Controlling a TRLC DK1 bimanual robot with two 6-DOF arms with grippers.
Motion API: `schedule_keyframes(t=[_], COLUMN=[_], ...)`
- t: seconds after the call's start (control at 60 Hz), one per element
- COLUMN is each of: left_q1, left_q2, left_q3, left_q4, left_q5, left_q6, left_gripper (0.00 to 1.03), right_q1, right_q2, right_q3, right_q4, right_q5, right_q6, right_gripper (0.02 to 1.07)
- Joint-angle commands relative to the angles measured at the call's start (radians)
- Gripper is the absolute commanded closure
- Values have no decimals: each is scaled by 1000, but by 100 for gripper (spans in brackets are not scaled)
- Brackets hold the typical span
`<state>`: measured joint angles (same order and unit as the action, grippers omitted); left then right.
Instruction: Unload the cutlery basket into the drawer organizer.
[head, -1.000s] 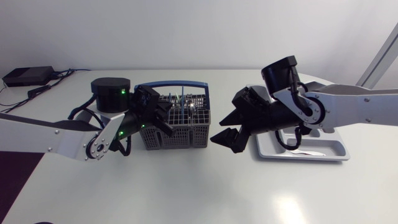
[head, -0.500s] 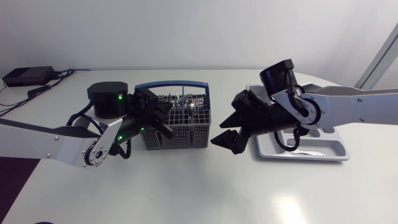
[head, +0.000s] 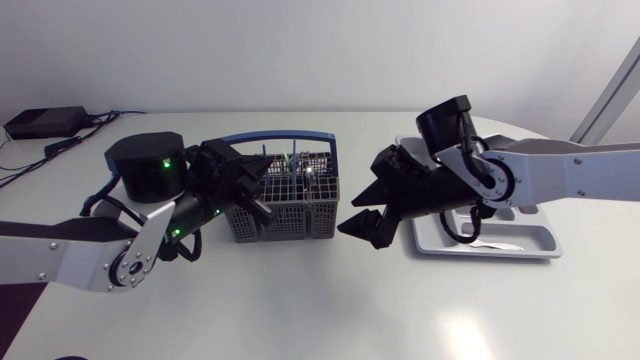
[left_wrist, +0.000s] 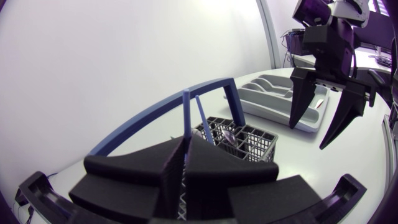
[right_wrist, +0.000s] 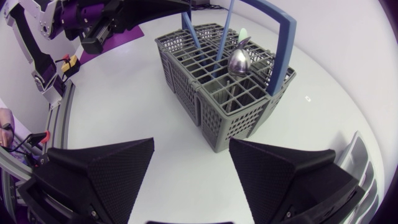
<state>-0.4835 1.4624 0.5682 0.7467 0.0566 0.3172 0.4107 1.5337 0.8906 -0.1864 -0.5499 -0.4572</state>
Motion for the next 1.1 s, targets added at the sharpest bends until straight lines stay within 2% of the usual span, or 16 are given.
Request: schedule_keyframes(t=[0.0, 0.517, 0.667, 0.867, 0.917, 1.017, 1.083], left_q1=[-15, -43, -43, -35, -27, 29, 51], left_q2=[-42, -208, -272, -346, -350, -336, -318], left_q3=[-36, -88, -83, -7, 27, 133, 182], left_q4=[13, 6, -30, -218, -287, -458, -518], left_q5=[-1, -21, -26, 22, 57, 184, 247], left_q6=[20, 29, 25, -41, -72, -147, -185], left_gripper=[89, 89, 89, 89, 89, 89, 89], right_q1=[13, 73, 88, 86, 85, 85, 85], right_q2=[2, -58, -103, -182, -199, -227, -236], right_q3=[-16, -24, -30, -33, -33, -38, -38], right_q4=[1, -1, 7, 16, 16, 13, 7], right_q5=[-4, 8, 28, 30, 28, 15, -2], right_q6=[-5, 3, -5, 0, 0, 6, 11], right_gripper=[20, 20, 20, 20, 20, 20, 20])
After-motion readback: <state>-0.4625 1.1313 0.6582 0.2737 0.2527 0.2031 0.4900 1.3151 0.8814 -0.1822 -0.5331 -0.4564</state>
